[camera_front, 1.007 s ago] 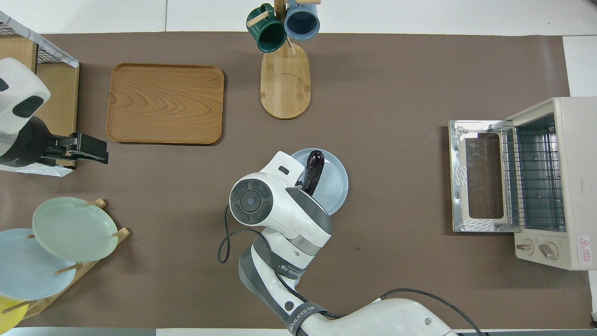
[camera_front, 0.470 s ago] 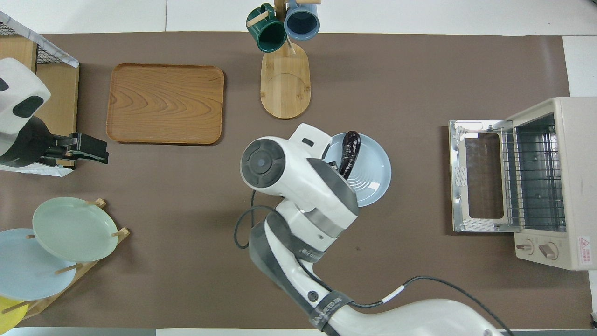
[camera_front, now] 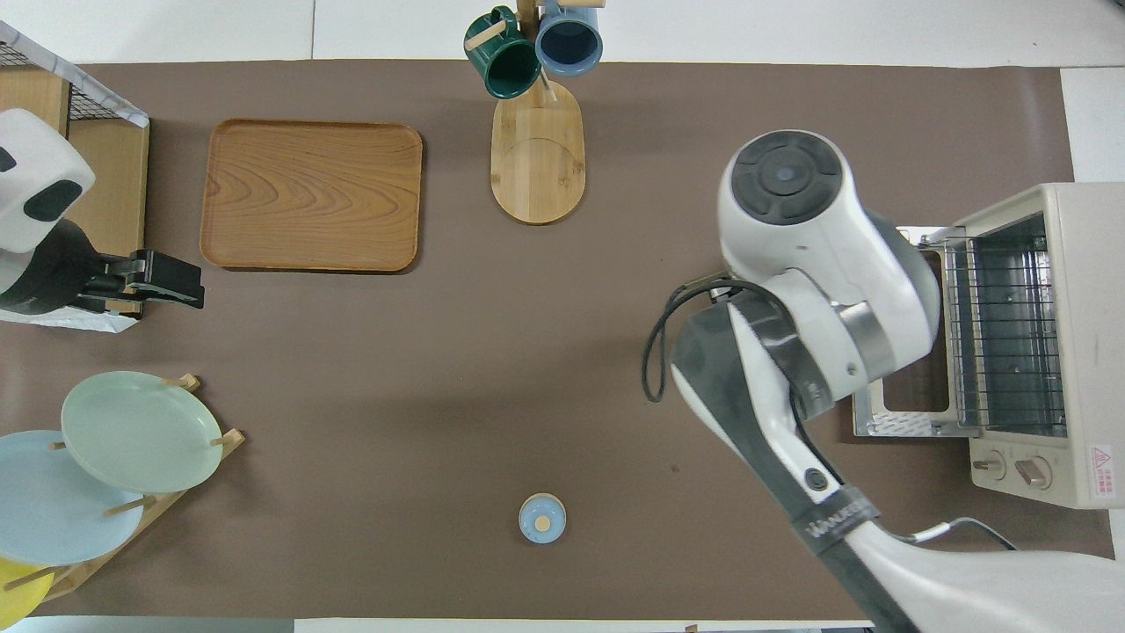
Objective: Put eggplant into oven
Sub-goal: 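Carry the eggplant into the open oven with the right gripper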
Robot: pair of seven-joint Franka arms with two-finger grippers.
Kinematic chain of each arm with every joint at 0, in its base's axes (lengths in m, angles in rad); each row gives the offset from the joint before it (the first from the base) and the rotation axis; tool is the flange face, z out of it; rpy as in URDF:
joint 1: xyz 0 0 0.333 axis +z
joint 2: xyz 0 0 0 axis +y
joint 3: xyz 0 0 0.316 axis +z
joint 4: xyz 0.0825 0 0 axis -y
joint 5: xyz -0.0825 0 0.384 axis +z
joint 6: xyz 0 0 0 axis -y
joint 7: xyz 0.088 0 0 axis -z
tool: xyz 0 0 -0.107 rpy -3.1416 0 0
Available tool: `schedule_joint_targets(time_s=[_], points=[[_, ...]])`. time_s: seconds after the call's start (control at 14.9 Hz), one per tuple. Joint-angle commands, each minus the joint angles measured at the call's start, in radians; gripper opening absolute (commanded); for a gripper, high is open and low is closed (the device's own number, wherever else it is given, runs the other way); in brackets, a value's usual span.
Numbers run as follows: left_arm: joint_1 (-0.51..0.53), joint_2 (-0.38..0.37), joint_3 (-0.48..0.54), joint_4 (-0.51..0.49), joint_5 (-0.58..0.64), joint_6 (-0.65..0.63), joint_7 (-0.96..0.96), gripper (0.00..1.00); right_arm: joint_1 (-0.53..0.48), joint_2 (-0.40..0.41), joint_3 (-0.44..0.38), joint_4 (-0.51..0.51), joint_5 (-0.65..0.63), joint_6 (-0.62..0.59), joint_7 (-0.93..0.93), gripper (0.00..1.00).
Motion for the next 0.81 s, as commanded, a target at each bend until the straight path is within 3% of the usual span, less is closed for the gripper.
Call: schedule_joint_targets(time_s=[0.0,0.4,0.54,0.74], points=[[0.011,-0.014,-0.004,-0.009,0.007,0.006,-0.002,1.00,-0.096,-0.053,0.014,-0.090,-0.045,0.020,-0.071,0.00],[0.011,-0.014,-0.004,-0.009,0.007,0.006,-0.002,1.00,-0.229,-0.067,0.016,-0.114,-0.082,0.051,-0.196,0.00],[0.011,-0.014,-0.004,-0.009,0.007,0.007,-0.002,1.00,-0.281,-0.067,0.016,-0.131,-0.082,0.096,-0.261,0.00],[0.011,-0.014,-0.004,-0.009,0.007,0.006,-0.002,1.00,-0.314,-0.093,0.016,-0.233,-0.081,0.221,-0.279,0.00]])
